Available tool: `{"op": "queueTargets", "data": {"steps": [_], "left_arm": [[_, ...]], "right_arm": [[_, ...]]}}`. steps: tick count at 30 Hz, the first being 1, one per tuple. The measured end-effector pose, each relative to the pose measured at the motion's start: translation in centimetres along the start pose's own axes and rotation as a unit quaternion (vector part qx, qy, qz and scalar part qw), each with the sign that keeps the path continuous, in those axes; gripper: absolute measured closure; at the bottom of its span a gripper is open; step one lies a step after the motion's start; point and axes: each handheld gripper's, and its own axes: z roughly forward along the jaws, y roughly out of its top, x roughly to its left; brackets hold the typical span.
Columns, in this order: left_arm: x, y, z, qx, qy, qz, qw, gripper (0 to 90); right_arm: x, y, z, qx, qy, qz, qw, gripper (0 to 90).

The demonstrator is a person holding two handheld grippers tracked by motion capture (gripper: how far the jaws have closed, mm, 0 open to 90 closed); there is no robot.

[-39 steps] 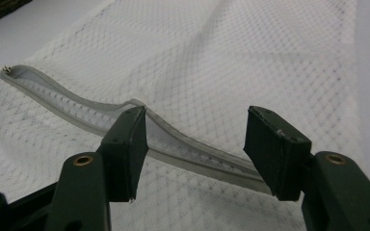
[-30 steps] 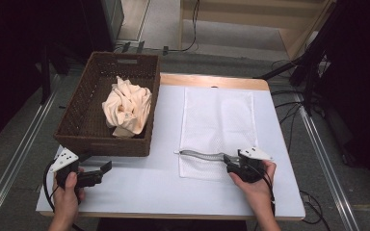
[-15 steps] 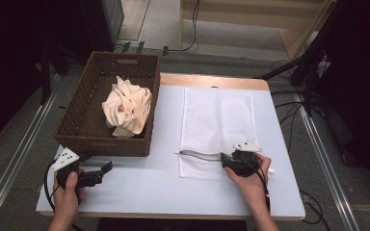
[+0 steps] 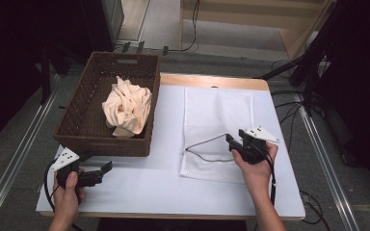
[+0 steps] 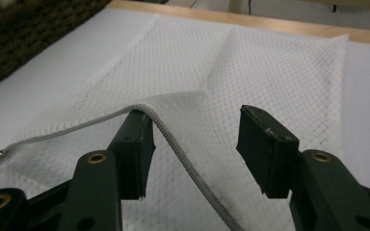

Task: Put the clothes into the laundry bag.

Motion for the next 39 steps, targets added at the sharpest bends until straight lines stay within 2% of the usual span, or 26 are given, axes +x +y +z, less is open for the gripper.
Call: {"op": "queueTargets", "data": {"steps": [4, 8, 12, 22, 33, 37, 39], "left_arm": [[0.0, 0.0, 0.0, 0.000, 0.000, 0.000, 1.0000, 5.8], [0.0, 0.0, 0.0, 0.000, 0.002, -0.001, 1.0000, 5.8], [0.0, 0.0, 0.0, 0.000, 0.002, -0.002, 1.0000, 5.8], [0.0, 0.0, 0.0, 0.001, 0.003, -0.001, 1.0000, 5.8], [-0.1, 0.0, 0.0, 0.002, 0.004, 0.000, 1.0000, 5.9], [-0.1, 0.0, 0.0, 0.002, 0.004, 0.001, 1.0000, 5.9], [-0.1, 0.0, 0.0, 0.002, 0.004, 0.001, 1.0000, 5.9]], "right_arm": [[0.0, -1.0, 0.5, 0.015, 0.000, -0.009, 0.9998, 47.7], [-0.1, -2.2, 1.0, 0.029, 0.004, -0.002, 0.9996, 47.7], [-0.2, -3.0, 1.4, 0.043, 0.007, -0.009, 0.9990, 47.4], [0.2, -3.5, 2.2, 0.062, 0.008, -0.022, 0.9978, 46.6], [0.5, -3.9, 3.0, 0.094, -0.014, -0.037, 0.9948, 44.4], [0.5, -3.8, 3.2, 0.088, -0.009, -0.036, 0.9955, 53.8], [0.3, -3.6, 3.1, 0.073, 0.012, -0.024, 0.9970, 61.3]]}}
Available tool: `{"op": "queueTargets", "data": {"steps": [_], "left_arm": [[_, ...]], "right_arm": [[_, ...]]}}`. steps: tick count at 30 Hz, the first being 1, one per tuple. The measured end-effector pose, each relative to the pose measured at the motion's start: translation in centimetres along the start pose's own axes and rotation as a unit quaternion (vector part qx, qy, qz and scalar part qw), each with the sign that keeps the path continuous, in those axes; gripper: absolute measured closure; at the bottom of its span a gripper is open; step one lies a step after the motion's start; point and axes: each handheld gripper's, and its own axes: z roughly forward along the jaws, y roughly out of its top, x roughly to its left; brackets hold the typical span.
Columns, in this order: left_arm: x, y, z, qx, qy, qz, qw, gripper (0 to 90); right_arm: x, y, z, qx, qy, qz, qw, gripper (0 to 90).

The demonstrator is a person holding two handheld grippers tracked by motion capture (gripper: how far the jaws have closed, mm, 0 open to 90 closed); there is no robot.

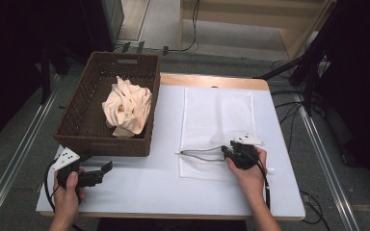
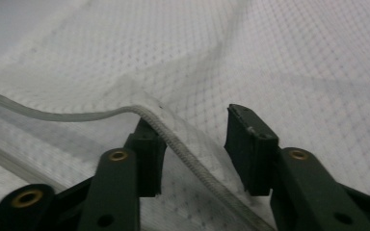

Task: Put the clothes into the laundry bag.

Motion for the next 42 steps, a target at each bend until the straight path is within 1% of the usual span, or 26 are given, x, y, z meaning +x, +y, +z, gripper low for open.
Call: {"op": "queueTargets", "data": {"steps": [1, 3, 4, 5, 6, 7, 8, 9, 10, 11, 12, 14, 15, 16, 18, 20, 21, 24, 26, 28, 30, 32, 35, 37, 39, 42], "left_arm": [[0.0, 0.0, 0.0, 0.000, 0.000, 0.000, 1.0000, 5.9], [0.0, 0.0, 0.0, 0.000, -0.001, 0.002, 1.0000, 5.9], [0.0, 0.0, 0.0, 0.000, -0.001, 0.002, 1.0000, 5.9], [-0.2, -0.1, -0.1, -0.009, 0.006, 0.006, 0.9999, 5.9], [-0.3, -0.1, -0.3, -0.017, 0.012, 0.009, 0.9997, 6.0], [-0.5, -0.1, -0.6, -0.032, 0.021, 0.015, 0.9991, 6.9], [-0.5, -0.2, -1.0, -0.048, 0.025, 0.019, 0.9984, 7.2], [-0.5, -0.1, -1.2, -0.053, 0.025, 0.017, 0.9981, 7.2], [-0.5, -0.1, -1.4, -0.059, 0.024, 0.007, 0.9979, 7.2], [-0.6, 0.0, -1.6, -0.062, 0.023, 0.001, 0.9978, 7.2], [-0.7, 0.1, -1.8, -0.063, 0.024, 0.001, 0.9977, 7.2], [-1.2, 0.6, -2.2, -0.068, 0.030, 0.006, 0.9972, 7.1], [-1.4, 0.9, -2.4, -0.070, 0.028, 0.009, 0.9971, 7.2], [-1.7, 1.2, -2.6, -0.073, 0.028, 0.010, 0.9969, 7.1], [-2.2, 1.8, -2.7, -0.077, 0.030, 0.010, 0.9965, 7.1], [-2.6, 2.3, -2.7, -0.078, 0.039, 0.011, 0.9961, 7.1], [-2.8, 2.7, -2.6, -0.078, 0.041, 0.008, 0.9961, 7.1], [-3.7, 3.6, -2.3, -0.074, 0.046, 0.016, 0.9961, 7.1], [-4.2, 4.2, -2.1, -0.072, 0.046, 0.023, 0.9960, 7.0], [-4.6, 5.0, -1.7, -0.069, 0.043, 0.030, 0.9962, 6.2], [-4.9, 5.8, -1.5, -0.068, 0.036, 0.035, 0.9964, 2.9], [-5.1, 6.6, -1.4, -0.071, 0.035, 0.041, 0.9960, 0.4], [-5.0, 7.9, -1.4, -0.080, 0.041, 0.037, 0.9953, 0.0], [-5.0, 8.5, -1.3, -0.083, 0.037, 0.034, 0.9953, 0.0], [-5.1, 9.3, -1.2, -0.083, 0.037, 0.039, 0.9951, 0.0], [-5.2, 10.1, -0.7, -0.075, 0.041, 0.046, 0.9952, 0.0]], "right_arm": [[-0.1, 0.1, -0.1, -0.007, 0.013, 0.007, 0.9999, 63.7], [-0.4, 0.4, -0.3, -0.014, 0.027, 0.017, 0.9994, 68.2], [-0.4, 0.4, -0.3, -0.014, 0.027, 0.017, 0.9994, 68.2], [-0.9, 0.5, -0.4, -0.024, 0.050, 0.034, 0.9979, 72.3], [-1.1, 0.6, -0.5, -0.029, 0.060, 0.041, 0.9970, 73.8], [-1.2, 0.5, -0.5, -0.032, 0.062, 0.046, 0.9965, 76.1], [-1.2, 0.6, -0.5, -0.036, 0.063, 0.048, 0.9962, 77.9], [-1.1, 0.7, -0.4, -0.033, 0.064, 0.047, 0.9963, 79.6], [-1.2, 0.7, -0.5, -0.035, 0.065, 0.047, 0.9962, 81.1], [-1.3, 0.8, -0.7, -0.044, 0.070, 0.052, 0.9952, 82.5], [-1.3, 0.9, -0.9, -0.048, 0.074, 0.061, 0.9943, 83.0], [-1.5, 0.9, -1.2, -0.053, 0.079, 0.068, 0.9931, 82.9], [-1.4, 0.9, -1.2, -0.055, 0.074, 0.068, 0.9934, 82.1], [-1.4, 0.8, -1.2, -0.053, 0.069, 0.063, 0.9942, 82.0], [-1.1, 0.7, -1.0, -0.045, 0.076, 0.058, 0.9944, 82.7], [-0.7, 0.7, -0.9, -0.045, 0.075, 0.053, 0.9948, 84.0], [-0.6, 0.7, -0.9, -0.047, 0.076, 0.055, 0.9944, 84.5], [-0.8, 0.9, -1.1, -0.057, 0.083, 0.065, 0.9929, 86.5], [-1.0, 1.0, -1.3, -0.057, 0.086, 0.069, 0.9923, 88.0], [-1.2, 0.9, -1.3, -0.051, 0.090, 0.069, 0.9923, 88.4], [-1.3, 0.9, -1.2, -0.049, 0.093, 0.068, 0.9922, 88.9], [-1.2, 0.8, -1.2, -0.046, 0.095, 0.065, 0.9923, 89.0], [-1.2, 0.8, -1.1, -0.046, 0.098, 0.060, 0.9923, 89.1], [-1.3, 0.8, -1.1, -0.044, 0.101, 0.062, 0.9919, 89.1], [-1.3, 0.7, -1.2, -0.043, 0.103, 0.064, 0.9917, 89.1], [-1.4, 0.7, -1.2, -0.044, 0.105, 0.064, 0.9914, 89.0]]}}
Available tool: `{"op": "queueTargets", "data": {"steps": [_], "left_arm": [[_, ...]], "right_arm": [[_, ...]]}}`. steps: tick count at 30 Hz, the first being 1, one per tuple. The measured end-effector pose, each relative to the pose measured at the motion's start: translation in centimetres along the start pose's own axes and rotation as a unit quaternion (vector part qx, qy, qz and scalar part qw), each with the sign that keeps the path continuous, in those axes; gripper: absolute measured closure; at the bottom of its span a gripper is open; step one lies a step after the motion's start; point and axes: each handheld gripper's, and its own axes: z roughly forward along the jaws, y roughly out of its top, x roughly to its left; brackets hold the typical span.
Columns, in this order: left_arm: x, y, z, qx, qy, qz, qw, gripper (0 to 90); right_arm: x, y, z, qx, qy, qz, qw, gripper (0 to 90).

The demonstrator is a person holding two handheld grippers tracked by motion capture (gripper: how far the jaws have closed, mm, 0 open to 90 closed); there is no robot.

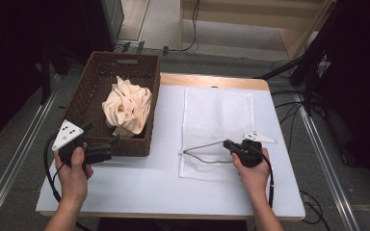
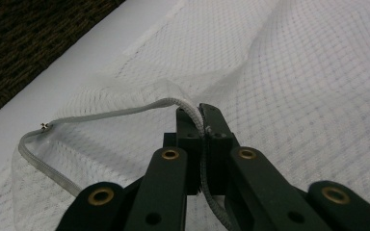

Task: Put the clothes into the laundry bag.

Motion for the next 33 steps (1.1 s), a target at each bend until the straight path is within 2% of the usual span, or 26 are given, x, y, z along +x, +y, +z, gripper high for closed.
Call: {"op": "queueTargets", "data": {"steps": [5, 9, 12, 19, 25, 29, 33], "left_arm": [[0.5, 1.2, 1.3, 0.006, 0.006, 0.002, 1.0000, 0.0], [0.8, 2.1, 2.2, 0.010, 0.004, -0.004, 0.9999, 0.0], [1.3, 3.0, 3.5, 0.023, 0.002, -0.009, 0.9997, 0.0], [2.4, 4.8, 5.5, 0.045, -0.006, -0.025, 0.9987, 0.0], [3.3, 5.7, 7.3, 0.066, 0.005, -0.026, 0.9974, 0.0], [4.1, 6.1, 9.1, 0.093, 0.019, -0.028, 0.9951, 0.2], [4.9, 6.4, 10.7, 0.128, 0.021, -0.040, 0.9907, 0.2]], "right_arm": [[0.0, -0.1, 0.0, 0.003, 0.001, -0.006, 1.0000, 89.0], [0.0, -0.1, 0.0, 0.004, 0.002, -0.007, 1.0000, 89.0], [-0.1, -0.1, 0.0, 0.004, 0.003, -0.008, 1.0000, 89.0], [-0.1, -0.2, 0.0, 0.005, 0.003, -0.012, 0.9999, 89.0], [-0.1, -0.3, 0.1, 0.008, 0.002, -0.014, 0.9999, 89.0], [-0.1, -0.3, 0.3, 0.010, 0.000, -0.016, 0.9998, 89.0], [-0.1, -0.3, 0.3, 0.011, 0.000, -0.016, 0.9998, 89.0]]}}
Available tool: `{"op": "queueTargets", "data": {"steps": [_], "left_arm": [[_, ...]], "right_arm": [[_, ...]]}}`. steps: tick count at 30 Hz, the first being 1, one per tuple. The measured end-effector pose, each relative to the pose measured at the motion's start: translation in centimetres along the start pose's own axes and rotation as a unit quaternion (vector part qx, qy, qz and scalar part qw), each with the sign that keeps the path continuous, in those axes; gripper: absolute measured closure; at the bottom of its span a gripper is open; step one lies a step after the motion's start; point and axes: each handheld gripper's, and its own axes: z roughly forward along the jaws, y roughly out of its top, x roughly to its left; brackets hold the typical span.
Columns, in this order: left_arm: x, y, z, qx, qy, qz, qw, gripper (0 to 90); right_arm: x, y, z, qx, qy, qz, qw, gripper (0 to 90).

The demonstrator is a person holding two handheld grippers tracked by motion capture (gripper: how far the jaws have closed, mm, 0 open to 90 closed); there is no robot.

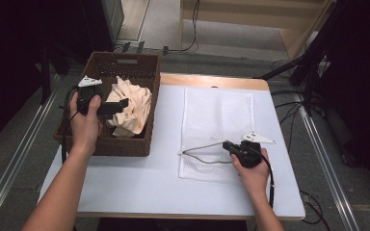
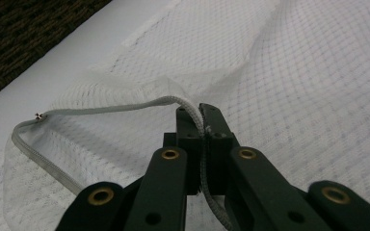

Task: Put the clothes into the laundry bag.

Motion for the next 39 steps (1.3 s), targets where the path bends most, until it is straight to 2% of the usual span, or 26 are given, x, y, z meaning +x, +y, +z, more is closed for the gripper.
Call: {"op": "queueTargets", "data": {"steps": [2, 4, 8, 11, 15, 18, 21, 22, 23, 24, 26, 30, 33, 34, 36, 38, 39], "left_arm": [[0.2, 0.3, 0.5, 0.010, -0.004, -0.005, 0.9999, 0.2], [0.5, 0.5, 1.1, 0.019, 0.003, -0.007, 0.9998, 0.2], [0.8, 0.7, 2.4, 0.038, 0.004, -0.018, 0.9991, 0.2], [1.1, 0.7, 3.3, 0.056, 0.004, -0.031, 0.9980, 0.2], [1.8, 0.7, 4.1, 0.066, 0.007, -0.054, 0.9963, 0.2], [2.6, 0.6, 4.6, 0.076, 0.011, -0.076, 0.9942, 0.2], [3.3, 0.4, 5.4, 0.095, 0.012, -0.089, 0.9914, 0.2], [3.3, 0.4, 5.4, 0.095, 0.012, -0.089, 0.9914, 0.2], [3.5, 0.3, 5.7, 0.104, 0.010, -0.094, 0.9901, 0.2], [3.8, 0.0, 6.3, 0.120, 0.009, -0.099, 0.9877, 0.2], [3.9, -0.2, 6.8, 0.132, 0.006, -0.106, 0.9856, 0.2], [4.3, -0.5, 7.6, 0.155, -0.008, -0.121, 0.9805, 0.2], [4.4, -0.7, 7.9, 0.161, -0.019, -0.129, 0.9783, 0.2], [4.4, -0.7, 7.9, 0.161, -0.019, -0.129, 0.9783, 0.2], [4.4, -0.7, 8.1, 0.159, -0.053, -0.138, 0.9761, 0.2], [4.3, -0.8, 8.2, 0.155, -0.079, -0.147, 0.9738, 0.2], [4.2, -0.8, 8.2, 0.156, -0.088, -0.145, 0.9732, 0.2]], "right_arm": [[0.0, 0.0, 0.0, -0.001, 0.000, -0.001, 1.0000, 89.0], [0.0, 0.0, 0.0, 0.000, 0.001, -0.002, 1.0000, 89.0], [0.1, 0.0, 0.1, 0.001, 0.000, -0.001, 1.0000, 89.0], [0.1, -0.1, 0.1, 0.001, 0.000, -0.003, 1.0000, 89.0], [0.1, -0.1, 0.1, 0.002, 0.000, -0.004, 1.0000, 89.0], [0.2, -0.1, 0.2, 0.003, 0.000, -0.005, 1.0000, 89.0], [0.2, -0.1, 0.2, 0.004, -0.001, -0.005, 1.0000, 89.0], [0.2, -0.1, 0.2, 0.004, -0.001, -0.005, 1.0000, 89.0], [0.2, -0.1, 0.2, 0.005, -0.001, -0.005, 1.0000, 89.0], [0.2, -0.1, 0.2, 0.005, -0.001, -0.005, 1.0000, 89.0], [0.2, -0.1, 0.2, 0.005, -0.002, -0.006, 1.0000, 89.0], [0.2, -0.2, 0.2, 0.006, -0.001, -0.006, 1.0000, 89.0], [0.2, -0.2, 0.3, 0.006, -0.002, -0.008, 1.0000, 89.0], [0.2, -0.2, 0.3, 0.006, -0.002, -0.009, 0.9999, 89.0], [0.2, -0.2, 0.3, 0.006, -0.002, -0.010, 0.9999, 89.0], [0.3, -0.2, 0.4, 0.007, -0.002, -0.010, 0.9999, 89.0], [0.3, -0.2, 0.4, 0.007, -0.002, -0.010, 0.9999, 89.0]]}}
